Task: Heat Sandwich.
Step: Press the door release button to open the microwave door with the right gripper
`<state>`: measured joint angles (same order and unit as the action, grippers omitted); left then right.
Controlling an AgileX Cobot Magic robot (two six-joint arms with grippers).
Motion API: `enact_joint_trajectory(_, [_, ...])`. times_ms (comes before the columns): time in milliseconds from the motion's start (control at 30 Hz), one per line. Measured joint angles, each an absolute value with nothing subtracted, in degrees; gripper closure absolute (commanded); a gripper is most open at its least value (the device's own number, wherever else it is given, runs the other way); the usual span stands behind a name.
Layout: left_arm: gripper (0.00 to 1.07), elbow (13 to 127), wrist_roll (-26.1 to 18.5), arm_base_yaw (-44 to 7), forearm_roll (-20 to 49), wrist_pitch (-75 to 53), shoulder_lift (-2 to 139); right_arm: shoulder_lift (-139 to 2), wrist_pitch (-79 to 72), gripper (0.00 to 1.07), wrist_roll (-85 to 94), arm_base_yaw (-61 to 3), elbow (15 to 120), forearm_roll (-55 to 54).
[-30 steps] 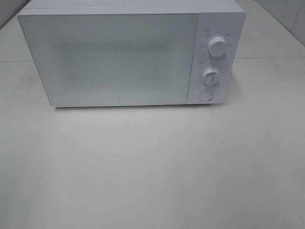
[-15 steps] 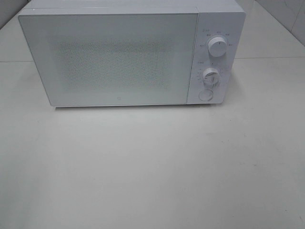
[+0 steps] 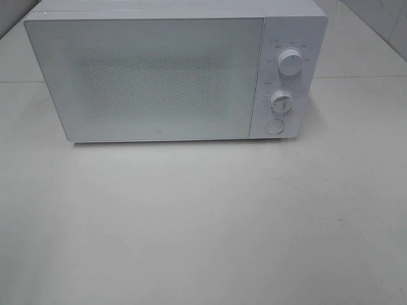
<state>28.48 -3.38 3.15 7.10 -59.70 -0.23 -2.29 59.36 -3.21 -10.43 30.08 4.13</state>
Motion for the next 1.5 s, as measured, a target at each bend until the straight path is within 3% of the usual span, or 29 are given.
enact_joint_trajectory(1500, [0.03,28.48,-3.38,3.15,7.10,-59.70,-0.23,-55.00,9.22,0.32,-3.21,-10.43,31.23,4.13])
